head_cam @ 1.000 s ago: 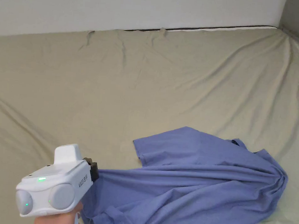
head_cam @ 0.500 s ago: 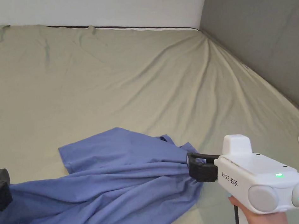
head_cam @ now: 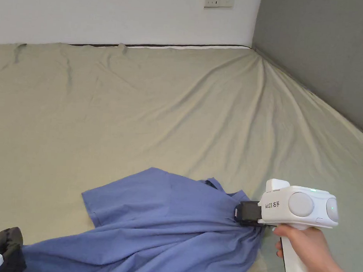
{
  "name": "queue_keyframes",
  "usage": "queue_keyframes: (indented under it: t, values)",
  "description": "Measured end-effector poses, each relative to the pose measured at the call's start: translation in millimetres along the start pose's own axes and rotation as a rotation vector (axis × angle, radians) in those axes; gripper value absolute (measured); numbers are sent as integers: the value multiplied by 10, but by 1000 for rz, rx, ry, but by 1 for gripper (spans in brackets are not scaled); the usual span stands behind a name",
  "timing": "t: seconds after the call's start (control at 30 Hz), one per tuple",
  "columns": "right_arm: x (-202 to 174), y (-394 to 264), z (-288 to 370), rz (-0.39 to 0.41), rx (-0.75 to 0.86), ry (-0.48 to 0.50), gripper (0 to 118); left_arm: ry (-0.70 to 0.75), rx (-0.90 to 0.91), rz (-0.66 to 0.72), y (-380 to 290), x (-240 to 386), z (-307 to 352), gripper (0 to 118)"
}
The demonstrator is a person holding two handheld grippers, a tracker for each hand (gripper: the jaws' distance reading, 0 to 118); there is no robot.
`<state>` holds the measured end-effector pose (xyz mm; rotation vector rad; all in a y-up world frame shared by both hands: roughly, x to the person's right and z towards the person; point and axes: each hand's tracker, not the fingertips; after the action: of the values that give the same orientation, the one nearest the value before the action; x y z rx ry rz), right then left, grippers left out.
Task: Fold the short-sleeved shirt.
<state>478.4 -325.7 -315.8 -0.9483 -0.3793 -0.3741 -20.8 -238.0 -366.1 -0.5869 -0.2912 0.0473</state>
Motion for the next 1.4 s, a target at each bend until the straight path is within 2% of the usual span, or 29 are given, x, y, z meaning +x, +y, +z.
queue_keyframes:
  t: [0.03, 0.07, 0.1, 0.13, 0.23, 0.27, 0.37, 0.47, 0.57, 0.77, 1.0, 1.07, 1.13, 1.23, 1.4]
  values:
    - [-54, 15, 68, 69, 11, 0, 34, -4, -5, 7, -16, -11, -11, 2]
    - [-78, 19, 103, 100, 13, 19, 4, -10, -7, 20, -40, -21, -9, 2]
    - [-105, 9, 142, 66, 25, 74, 4, -15, -10, 29, -56, -28, -4, 2]
    - [-168, -24, 219, 68, 33, 30, 4, -12, -8, 31, -60, -24, 10, 1]
    - [-377, -83, 414, 248, 102, -8, 4, -21, 20, 44, -44, -32, 104, 1]
    - [-415, -97, 511, 251, 142, -1, 4, -25, 29, 55, -22, -39, 129, 1]
    - [-458, -115, 868, 172, 240, 81, 4, -36, 64, 66, 84, -59, 293, 1]
    - [-576, -144, 1246, 204, 343, 97, 4, -50, 125, 74, 200, -59, 470, 1]
    - [-675, -203, 1747, 174, 463, 161, 4, -70, 226, 85, 428, -59, 855, 1]
    - [-905, -262, 2791, 198, 692, 229, 4, -105, 472, 62, 1048, -88, 1724, 1]
    - [-1004, -277, 3939, 233, 995, 227, 4, -136, 766, -15, 1729, -106, 2859, 1]
    - [-990, -295, 4334, 269, 1122, 231, 4, -109, 852, -55, 1846, -83, 3229, 1]
    - [-977, -319, 4631, 255, 1174, 239, 4, -82, 912, -83, 1923, -71, 3508, 1]
    - [-987, -323, 4997, 296, 1272, 213, 4, -77, 988, -95, 2039, -79, 3846, 1]
    - [-1056, -235, 5305, 306, 1333, 225, 4, -46, 1018, -120, 2241, -122, 4001, 1]
